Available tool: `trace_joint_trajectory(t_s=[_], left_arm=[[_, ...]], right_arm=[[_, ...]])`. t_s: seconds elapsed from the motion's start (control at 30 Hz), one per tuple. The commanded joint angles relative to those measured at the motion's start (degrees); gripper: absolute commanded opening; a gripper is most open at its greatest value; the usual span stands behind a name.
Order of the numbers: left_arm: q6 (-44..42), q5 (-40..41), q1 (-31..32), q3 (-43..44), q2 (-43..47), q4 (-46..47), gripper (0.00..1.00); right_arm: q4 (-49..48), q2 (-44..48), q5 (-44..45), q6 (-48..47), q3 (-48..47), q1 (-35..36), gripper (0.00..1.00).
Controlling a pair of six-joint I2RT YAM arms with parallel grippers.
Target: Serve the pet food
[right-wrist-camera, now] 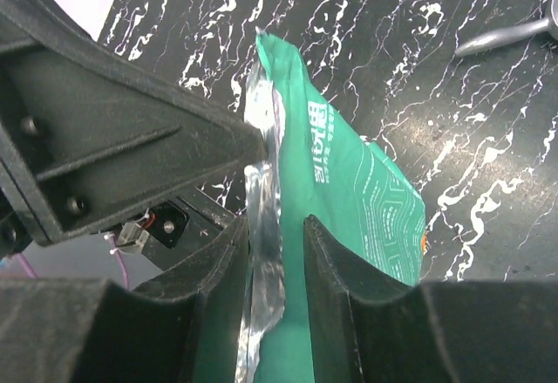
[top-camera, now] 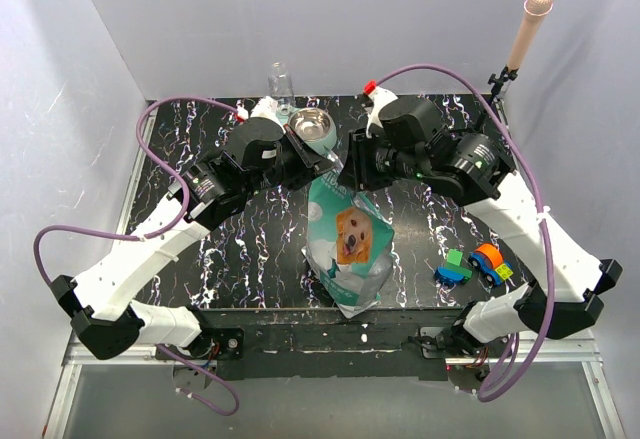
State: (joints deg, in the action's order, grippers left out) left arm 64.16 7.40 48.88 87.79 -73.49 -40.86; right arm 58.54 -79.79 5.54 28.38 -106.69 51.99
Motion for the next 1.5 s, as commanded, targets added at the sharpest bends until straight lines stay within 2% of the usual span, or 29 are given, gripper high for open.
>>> trace_joint_trajectory(t_s=[0.0,0.13,0.23,0.4,0.8,1.0,1.17,1.27,1.47], left_arm=[[-1.32,-2.21,0.07,-0.07,1.6,0.52,0.0],[-1.85,-2.65,0.07,0.1,1.34,0.17,0.0],[-2.2,-3.0,0.07,0.19,1.33,-0.01,0.0],[-2.29,-3.27,0.07,0.1,1.42,-0.45,0.0],[-1.5,-3.79,0.07,2.03,0.2,-1.24,0.0],[-1.67,-3.44,0.07,6.6,-2.96,-5.01,0.0],[-2.46,-3.18,0.07,10.03,-5.08,-8.97,0.0],[-3.16,-2.83,0.07,11.09,-5.43,-10.46,0.0],[-4.48,-1.51,0.07,11.97,-5.43,-14.33,0.0]], right_arm=[[-2.03,-1.25,-1.58,-2.98,-3.25,-1.01,0.38],[-3.17,-0.99,-4.83,-2.72,-4.31,-2.24,0.39],[-3.17,-0.46,-4.92,-2.98,-5.98,-2.33,0.45],[-2.03,-1.33,-3.08,-4.47,-6.86,-2.42,0.46],[-1.15,-3.53,-0.71,-7.64,-5.1,-1.89,0.36],[-0.62,-3.53,3.94,-9.13,-4.14,-0.14,0.36],[0.6,-4.06,11.5,-11.85,-3.78,3.82,0.36],[2.01,-4.85,17.72,-12.91,-3.87,6.19,0.3],[5.09,-5.38,27.94,-13.0,-6.16,7.07,0.02]])
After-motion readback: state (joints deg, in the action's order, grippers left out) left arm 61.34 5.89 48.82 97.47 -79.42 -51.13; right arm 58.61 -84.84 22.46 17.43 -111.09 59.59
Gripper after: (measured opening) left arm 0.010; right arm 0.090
